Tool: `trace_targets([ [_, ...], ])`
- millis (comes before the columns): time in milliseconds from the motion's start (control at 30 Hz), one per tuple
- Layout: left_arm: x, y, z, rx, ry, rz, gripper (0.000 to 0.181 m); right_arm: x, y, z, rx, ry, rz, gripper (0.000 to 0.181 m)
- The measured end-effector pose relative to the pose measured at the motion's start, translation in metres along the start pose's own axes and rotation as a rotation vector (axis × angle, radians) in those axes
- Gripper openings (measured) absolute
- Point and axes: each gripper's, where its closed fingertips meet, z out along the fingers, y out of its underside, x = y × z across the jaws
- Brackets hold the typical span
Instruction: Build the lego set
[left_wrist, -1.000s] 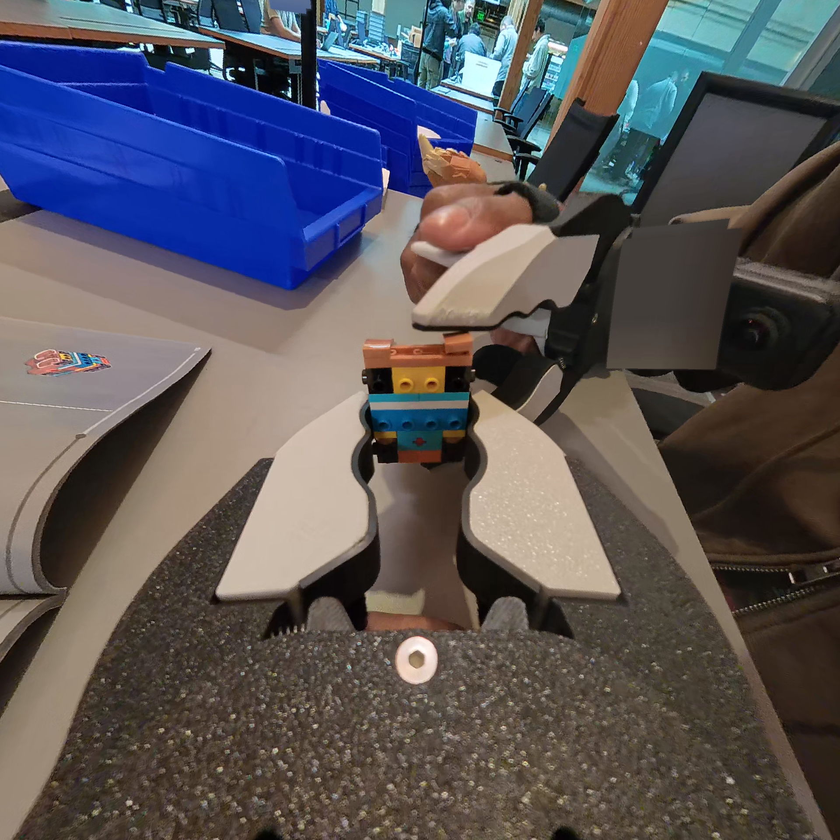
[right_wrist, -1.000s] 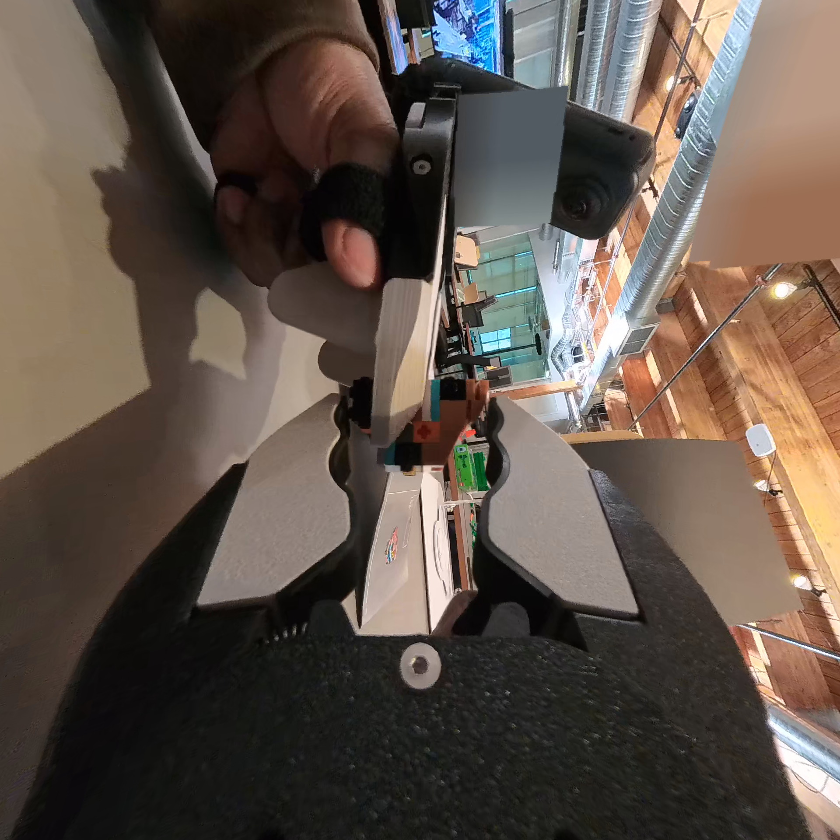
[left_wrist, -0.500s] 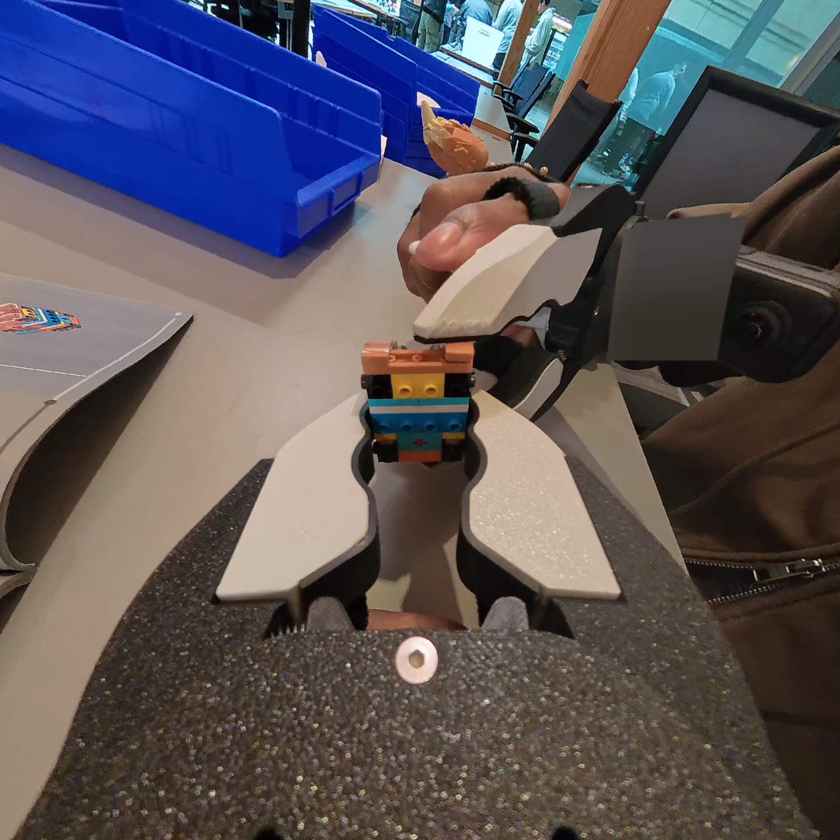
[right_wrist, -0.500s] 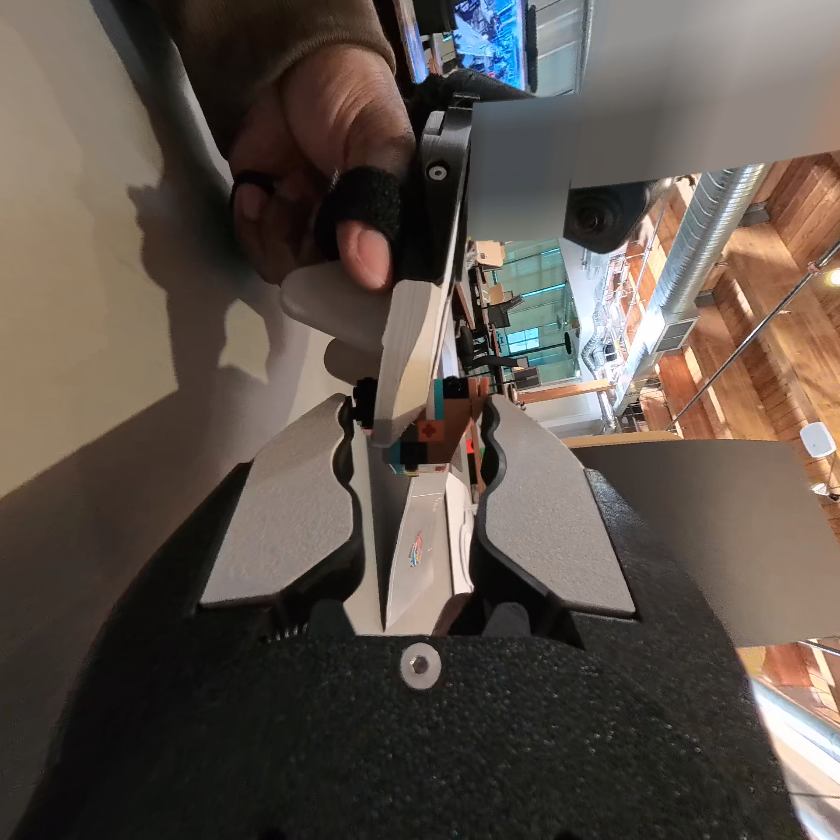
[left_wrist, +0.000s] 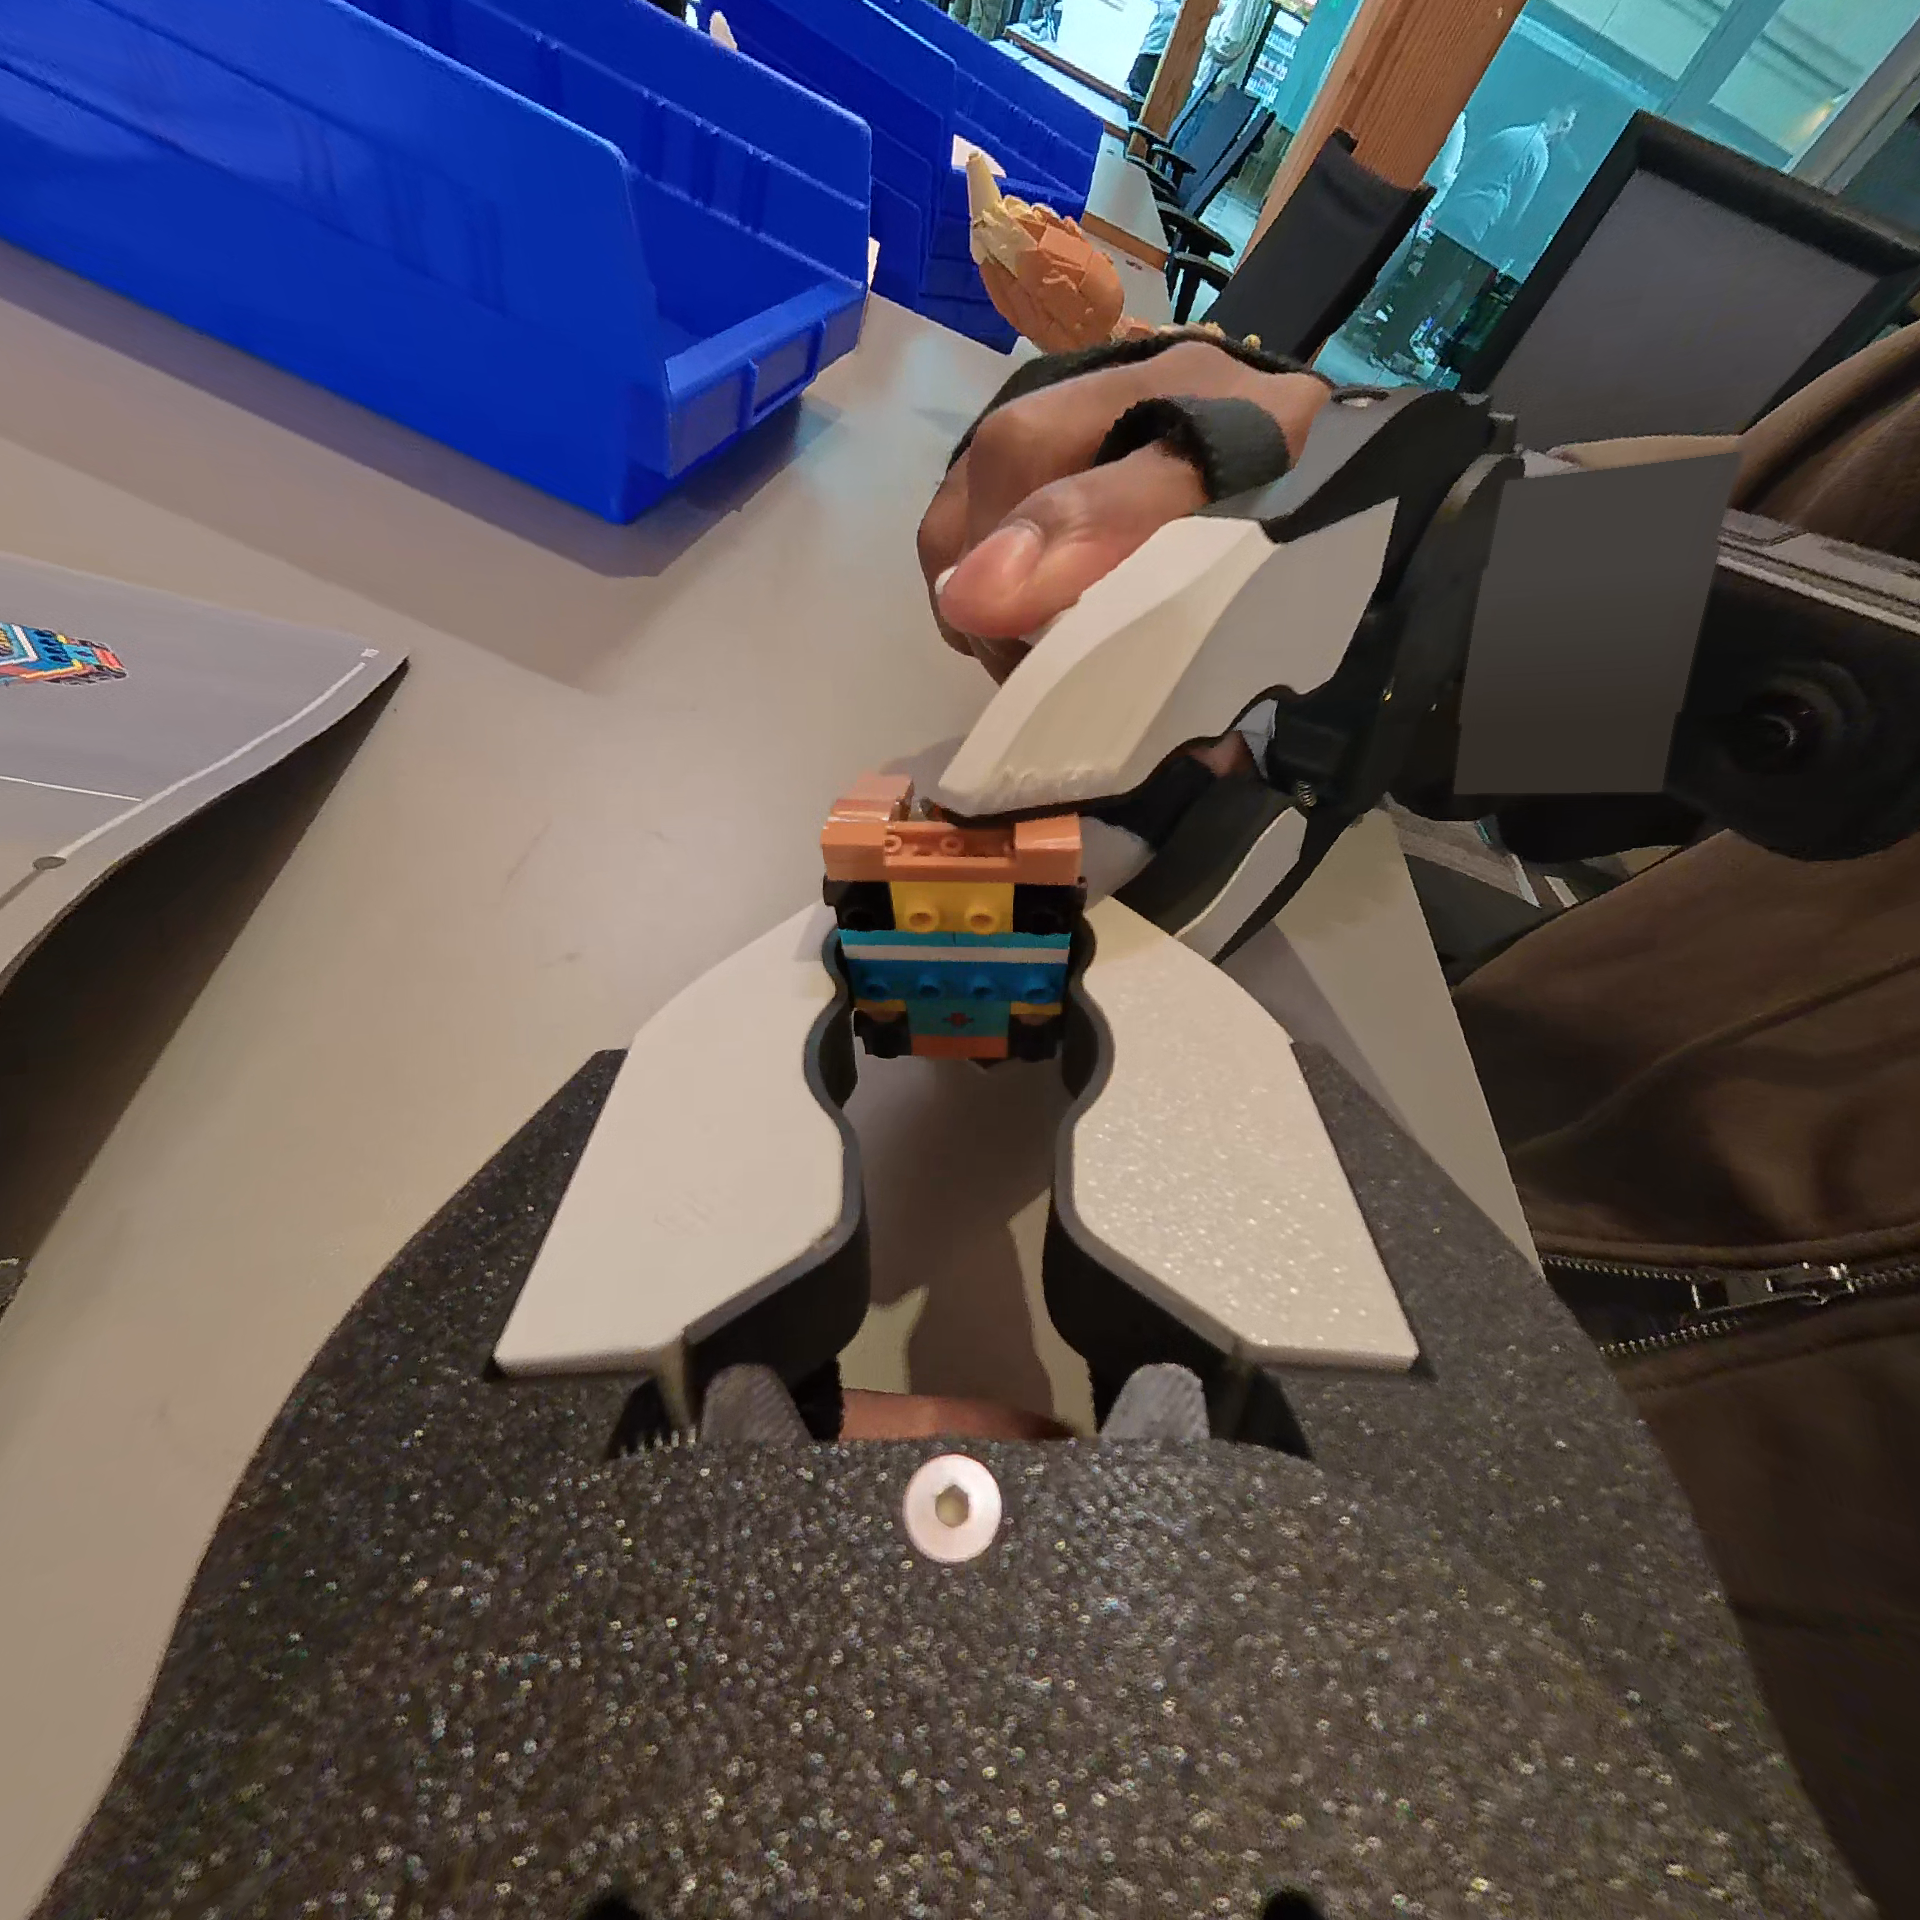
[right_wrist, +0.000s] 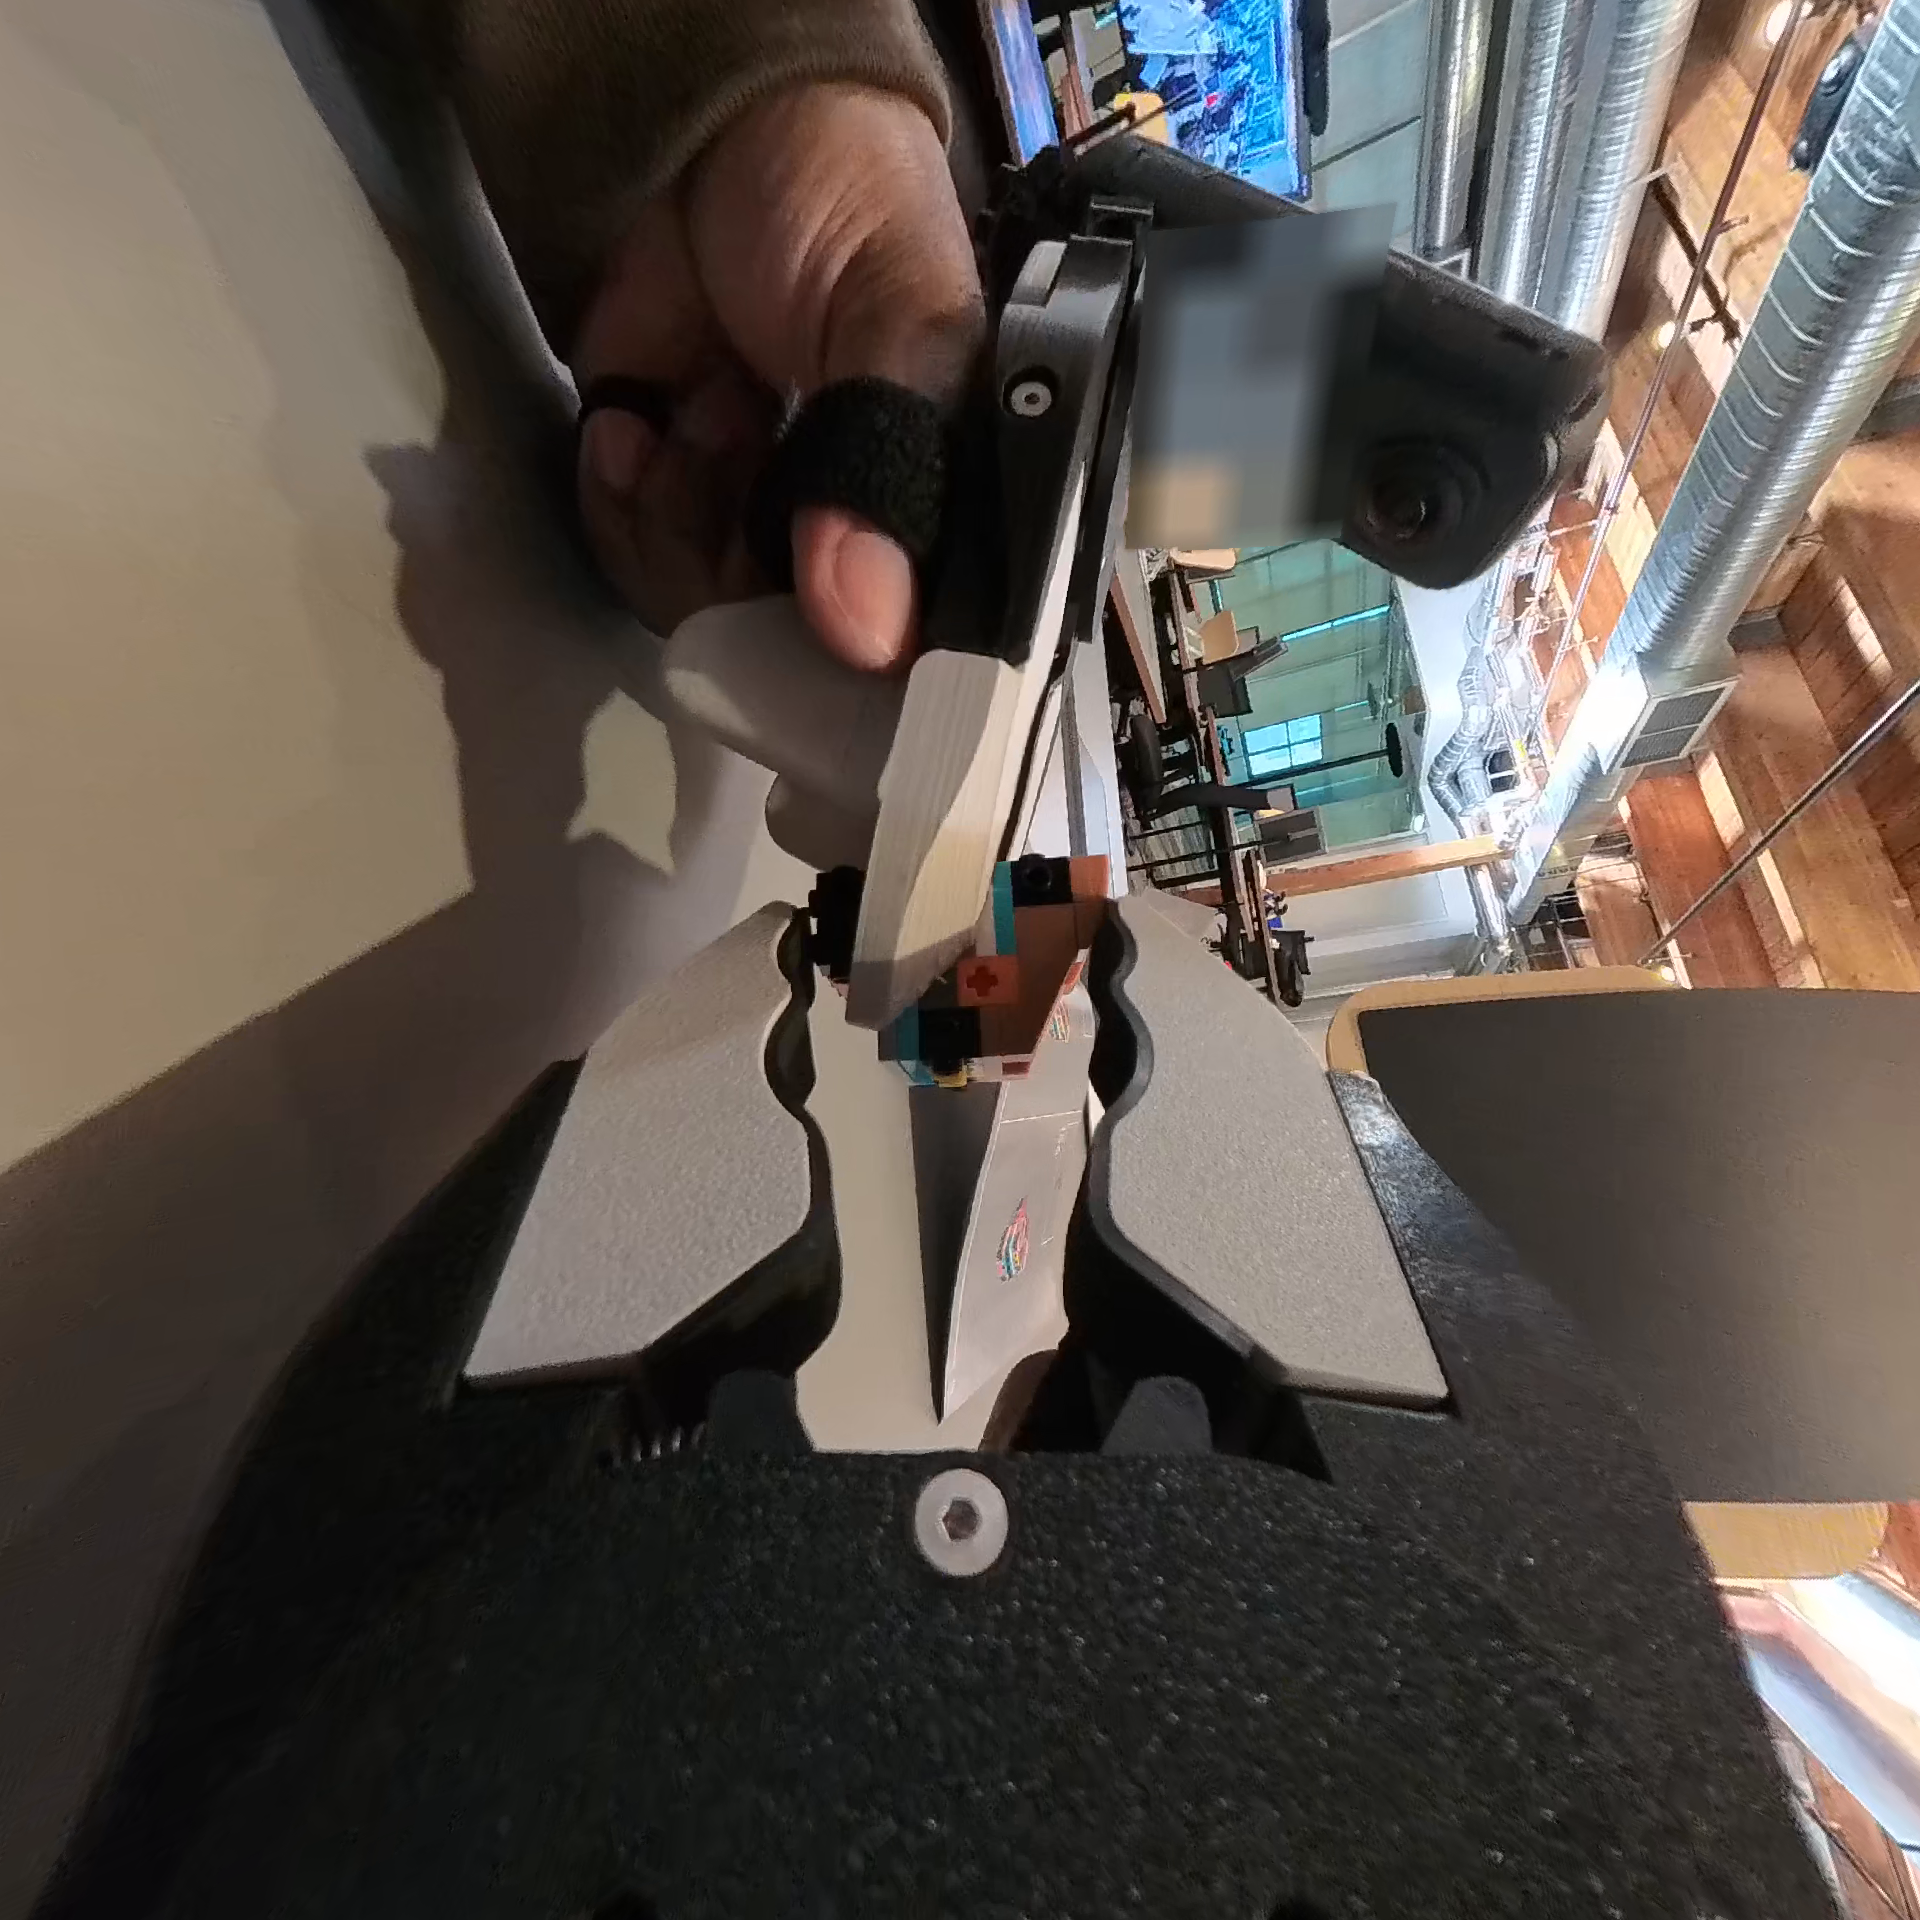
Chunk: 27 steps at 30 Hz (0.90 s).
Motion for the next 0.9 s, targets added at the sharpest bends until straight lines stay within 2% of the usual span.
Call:
trace_targets([
  [167, -0.001, 0.001, 0.000, -0.005, 0.000, -0.005, 0.037, -0.002, 0.000, 0.001, -0.001, -0.006, 0.015, 0.051],
  [267, -0.002, -0.004, -0.002, 0.032, 0.001, -0.009, 0.037, 0.003, -0.001, 0.003, 0.019, 0.044, 0.046, 0.052],
  [533, -0.003, -0.010, -0.006, 0.077, 0.022, -0.042, 0.037, 0.009, 0.007, 0.000, 0.015, 0.061, 0.133, 0.057],
  [900, 0.000, -0.006, -0.003, 0.043, 0.034, -0.045, 0.037, 0.002, 0.002, 0.000, 0.024, 0.061, 0.068, 0.050],
])
